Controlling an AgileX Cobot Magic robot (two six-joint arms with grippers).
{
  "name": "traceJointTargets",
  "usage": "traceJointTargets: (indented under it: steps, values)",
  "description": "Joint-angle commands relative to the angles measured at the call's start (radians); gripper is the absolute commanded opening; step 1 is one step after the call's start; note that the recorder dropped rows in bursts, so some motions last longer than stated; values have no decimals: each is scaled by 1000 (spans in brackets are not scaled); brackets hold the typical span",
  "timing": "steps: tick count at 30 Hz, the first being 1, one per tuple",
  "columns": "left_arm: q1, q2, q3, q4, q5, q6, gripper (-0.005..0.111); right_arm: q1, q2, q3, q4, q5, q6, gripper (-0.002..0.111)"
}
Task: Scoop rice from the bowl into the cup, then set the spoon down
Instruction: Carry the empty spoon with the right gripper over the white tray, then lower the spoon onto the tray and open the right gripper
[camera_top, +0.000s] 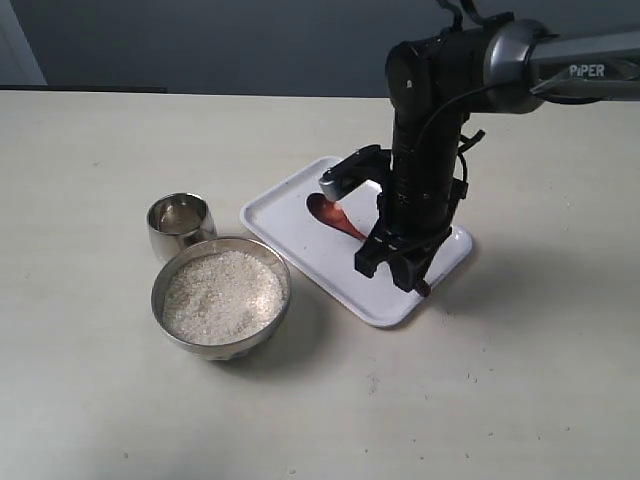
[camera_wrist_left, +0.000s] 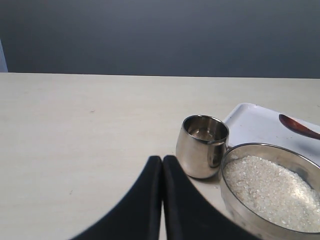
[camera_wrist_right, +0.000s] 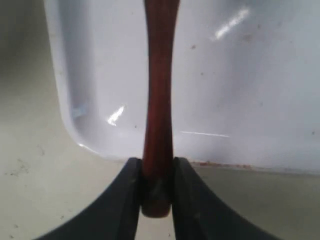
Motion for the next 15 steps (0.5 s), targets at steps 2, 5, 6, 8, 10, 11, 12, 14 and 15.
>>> traceJointTargets:
  steps: [2, 5, 6, 8, 10, 11, 12, 14, 15]
  values:
    - [-7, -5, -4, 1, -16, -7, 1, -7, 12, 0, 0, -42, -10, -1]
    - [-7, -5, -4, 1, -16, -7, 1, -7, 15, 0, -2, -69, -10, -1]
    - [-7, -5, -4, 1, -16, -7, 1, -7, 15, 0, -5, -78, -10, -1]
    - [-7, -5, -4, 1, -16, -7, 1, -7, 18, 0, -5, -96, -10, -1]
    - [-7, -5, -4, 1, -16, -7, 1, -7, 19, 0, -7, -113, -10, -1]
    - [-7, -5, -4, 1, -16, -7, 1, -7, 24, 0, -21, -127, -5, -1]
    - [-7, -5, -4, 1, -16, -7, 1, -7, 29, 0, -27, -129, -5, -1]
    - [-7, -5, -4, 1, -16, -7, 1, -7, 47, 0, -31, -129, -2, -1]
    - [-7, -5, -4, 1, -16, -7, 1, -7, 53, 0, -33, -129, -2, -1]
